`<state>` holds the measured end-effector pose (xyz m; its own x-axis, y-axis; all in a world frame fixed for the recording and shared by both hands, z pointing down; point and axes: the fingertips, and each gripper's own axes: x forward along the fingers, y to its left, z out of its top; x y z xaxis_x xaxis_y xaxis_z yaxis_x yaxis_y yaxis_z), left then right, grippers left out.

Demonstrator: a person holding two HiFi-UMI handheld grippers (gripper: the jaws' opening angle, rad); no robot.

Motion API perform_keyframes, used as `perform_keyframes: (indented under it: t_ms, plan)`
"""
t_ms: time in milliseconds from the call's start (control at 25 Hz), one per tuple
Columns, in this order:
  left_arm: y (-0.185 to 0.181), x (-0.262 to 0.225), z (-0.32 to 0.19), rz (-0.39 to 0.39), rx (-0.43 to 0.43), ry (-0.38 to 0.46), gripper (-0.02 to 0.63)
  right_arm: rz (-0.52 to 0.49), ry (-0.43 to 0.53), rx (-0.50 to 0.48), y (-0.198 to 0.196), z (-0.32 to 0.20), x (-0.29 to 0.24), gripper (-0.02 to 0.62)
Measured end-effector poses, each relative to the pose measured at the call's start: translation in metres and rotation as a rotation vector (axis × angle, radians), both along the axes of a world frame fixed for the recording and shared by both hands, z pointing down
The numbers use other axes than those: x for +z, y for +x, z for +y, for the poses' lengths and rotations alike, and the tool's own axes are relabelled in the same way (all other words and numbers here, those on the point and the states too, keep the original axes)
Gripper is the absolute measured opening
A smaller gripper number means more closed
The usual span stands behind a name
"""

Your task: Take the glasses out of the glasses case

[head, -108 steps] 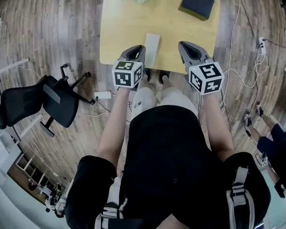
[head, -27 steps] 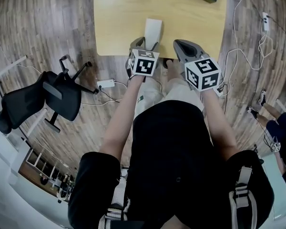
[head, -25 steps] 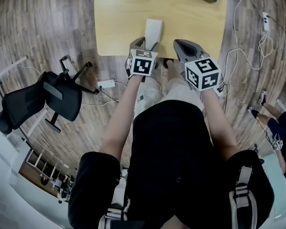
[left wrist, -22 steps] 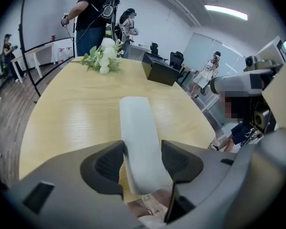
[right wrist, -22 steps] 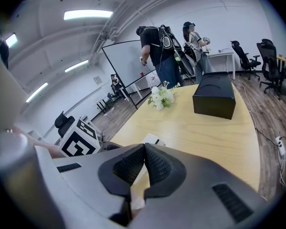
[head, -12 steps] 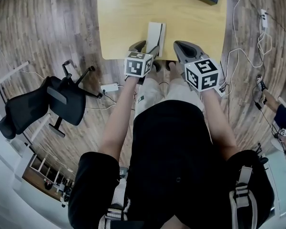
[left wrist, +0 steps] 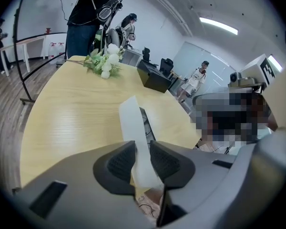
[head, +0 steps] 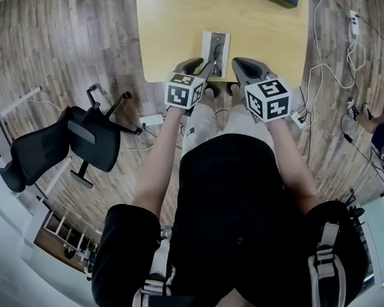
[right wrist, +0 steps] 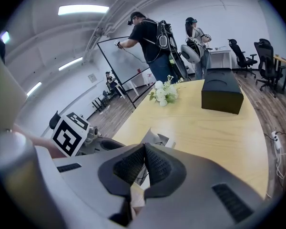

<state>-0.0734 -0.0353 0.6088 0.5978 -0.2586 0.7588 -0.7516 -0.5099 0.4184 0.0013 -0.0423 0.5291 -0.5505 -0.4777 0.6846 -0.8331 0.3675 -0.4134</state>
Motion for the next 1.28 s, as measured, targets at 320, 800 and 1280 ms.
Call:
perform_keyframes:
  t_ms: [320,800,1280]
  plan:
    - [-0.015,0.0,-0.003,0.041,0.025,-0.011,0.086,0.047,-0.082,0.057,-0.028,0.004,0.03,0.018]
    - [-0.031,0.008,-0.009,0.123,0.03,-0.046,0.074,0.127,-0.17,0.151,-0.057,-0.006,0.074,0.066]
    - [-0.048,0.02,-0.01,0.156,0.007,-0.089,0.057,0.294,-0.163,0.246,-0.062,-0.014,0.098,0.092]
